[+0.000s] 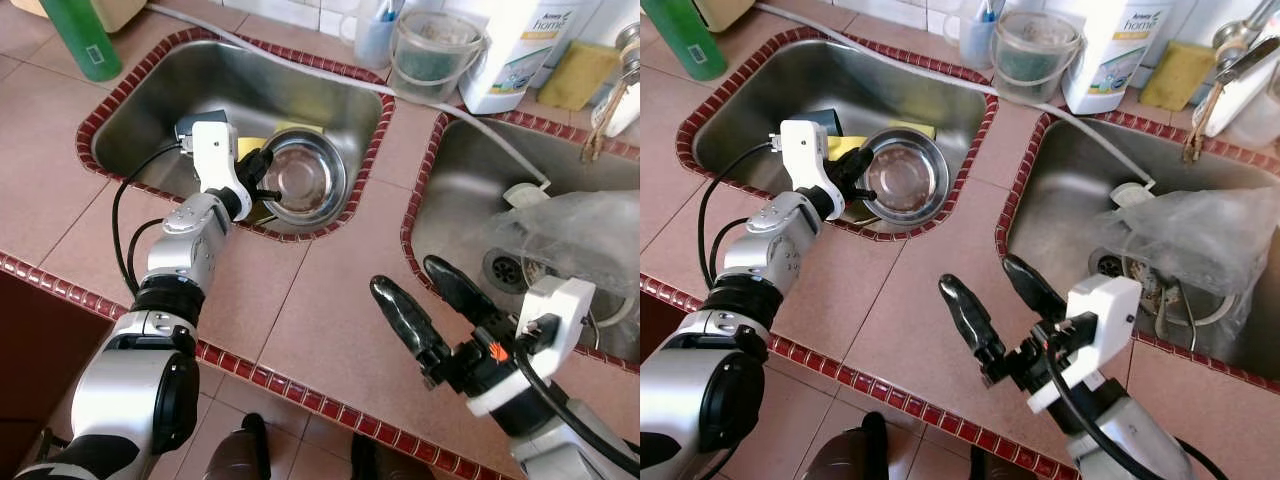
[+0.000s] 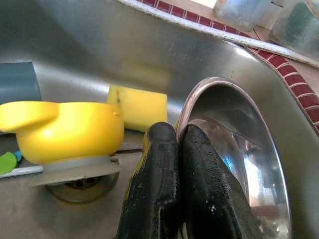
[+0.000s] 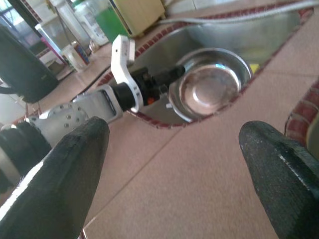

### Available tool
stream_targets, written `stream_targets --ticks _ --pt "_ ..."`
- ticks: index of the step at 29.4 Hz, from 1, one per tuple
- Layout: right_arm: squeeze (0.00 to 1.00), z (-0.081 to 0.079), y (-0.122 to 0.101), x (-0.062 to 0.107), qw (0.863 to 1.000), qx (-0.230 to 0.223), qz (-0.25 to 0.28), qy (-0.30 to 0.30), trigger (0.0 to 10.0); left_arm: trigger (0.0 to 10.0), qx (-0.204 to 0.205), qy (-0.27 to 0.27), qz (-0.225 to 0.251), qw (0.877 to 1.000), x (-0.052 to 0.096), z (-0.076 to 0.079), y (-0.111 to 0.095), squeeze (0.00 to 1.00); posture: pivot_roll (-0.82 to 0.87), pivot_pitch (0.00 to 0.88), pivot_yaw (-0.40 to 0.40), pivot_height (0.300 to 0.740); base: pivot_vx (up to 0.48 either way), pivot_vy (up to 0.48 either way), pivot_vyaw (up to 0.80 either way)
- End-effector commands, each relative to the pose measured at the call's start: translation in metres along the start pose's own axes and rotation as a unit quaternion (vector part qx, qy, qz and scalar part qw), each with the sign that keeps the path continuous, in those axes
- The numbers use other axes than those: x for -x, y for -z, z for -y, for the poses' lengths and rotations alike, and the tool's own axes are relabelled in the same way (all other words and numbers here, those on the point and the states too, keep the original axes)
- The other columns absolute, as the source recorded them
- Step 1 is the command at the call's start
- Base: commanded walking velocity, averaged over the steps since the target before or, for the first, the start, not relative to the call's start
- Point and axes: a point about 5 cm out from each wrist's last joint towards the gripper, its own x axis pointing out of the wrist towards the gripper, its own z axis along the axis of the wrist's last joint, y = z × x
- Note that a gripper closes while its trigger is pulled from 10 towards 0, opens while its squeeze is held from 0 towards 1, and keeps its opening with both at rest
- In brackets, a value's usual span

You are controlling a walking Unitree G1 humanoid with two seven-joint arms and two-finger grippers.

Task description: Kitchen organization

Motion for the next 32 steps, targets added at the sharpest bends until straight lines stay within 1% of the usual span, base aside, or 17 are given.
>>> stream_targets --ticks 1,2,3,8,14,17,19,21,22,23,24,25,27,29,30,32 --pt "0.00 -0.005 -0.003 0.003 1.000 0.003 0.000 -0.004 10.0 10.0 0.010 -0.001 -0.025 1.000 0.003 -0.003 0.013 0.00 -0.10 0.388 0.002 0.740 0.000 0.000 0.00" --pt "0.00 -0.005 -0.003 0.004 1.000 0.003 -0.001 -0.004 10.0 10.0 0.014 -0.002 -0.026 1.000 0.003 -0.004 0.013 0.69 -0.10 0.388 0.002 0.740 0.000 0.000 0.00" --pt "0.00 -0.004 -0.003 0.003 1.000 0.002 0.000 -0.004 10.0 10.0 0.036 0.011 -0.025 0.999 0.003 -0.003 0.012 1.00 -0.10 0.387 0.003 0.740 0.000 0.000 0.00" --pt "0.00 -0.003 -0.003 0.002 1.000 0.001 0.001 -0.003 10.0 10.0 0.032 0.013 -0.019 0.999 0.002 -0.004 0.008 1.00 -0.09 0.384 0.005 0.740 0.000 0.000 0.00" --pt "0.00 -0.003 -0.002 0.000 1.000 -0.001 0.000 -0.005 10.0 10.0 0.038 0.016 -0.016 0.999 0.002 -0.004 0.008 1.00 -0.08 0.373 0.008 0.740 0.000 0.000 0.00" --pt "0.00 -0.002 0.001 -0.005 1.000 -0.004 0.002 -0.014 10.0 10.0 0.046 0.019 -0.013 0.999 0.003 -0.004 0.009 1.00 -0.06 0.343 0.012 0.740 0.000 0.000 0.00" --pt "0.00 -0.002 0.001 -0.007 1.000 -0.003 0.003 -0.015 10.0 10.0 0.046 0.019 -0.012 0.999 0.004 -0.004 0.009 1.00 -0.06 0.340 0.013 0.740 0.000 0.000 0.00" --pt "0.00 0.001 0.003 -0.012 1.000 -0.001 0.008 -0.016 10.0 10.0 0.048 0.019 -0.006 0.999 0.005 -0.006 0.007 1.00 -0.05 0.313 0.018 0.740 0.000 0.000 0.00" --pt "0.00 0.001 0.003 -0.012 1.000 -0.001 0.008 -0.016 10.0 10.0 0.048 0.019 -0.006 0.999 0.005 -0.006 0.007 1.00 -0.05 0.313 0.018 0.740 0.000 0.000 0.00" --pt "0.00 0.010 0.006 -0.020 1.000 0.021 0.008 0.010 10.0 10.0 0.052 0.022 0.002 0.998 0.007 -0.006 0.003 1.00 -0.04 0.289 0.025 0.740 0.000 0.000 0.00" --pt "0.00 0.010 0.006 -0.020 1.000 0.021 0.008 0.010 10.0 10.0 0.052 0.022 0.002 0.998 0.007 -0.006 0.003 1.00 -0.04 0.289 0.025 0.740 0.000 0.000 0.00" --pt "0.00 0.017 0.009 -0.028 0.999 0.033 0.015 0.033 10.0 10.0 0.060 0.025 0.007 0.998 0.009 -0.007 0.002 1.00 -0.02 0.249 0.040 0.740 0.000 0.000 0.00" --pt "0.00 0.023 0.011 -0.035 0.997 0.043 0.025 0.050 10.0 10.0 0.061 0.031 0.011 0.998 0.012 -0.008 0.001 1.00 -0.02 0.224 0.046 0.740 0.000 0.000 0.00" --pt "0.00 0.029 0.011 -0.042 0.996 0.049 0.039 0.063 10.0 10.0 0.070 0.034 0.018 0.997 0.014 -0.007 0.000 1.00 -0.02 0.200 0.049 0.740 0.000 0.000 0.00" --pt "0.00 0.029 0.011 -0.042 0.996 0.049 0.039 0.063 10.0 10.0 0.070 0.034 0.018 0.997 0.014 -0.007 0.000 1.00 -0.02 0.200 0.049 0.740 0.000 0.000 0.00" --pt "0.00 0.036 0.008 -0.048 0.993 0.064 0.056 0.076 10.0 10.0 0.068 0.036 0.022 0.997 0.017 -0.006 0.000 1.00 -0.02 0.161 0.050 0.740 0.000 0.000 0.00"
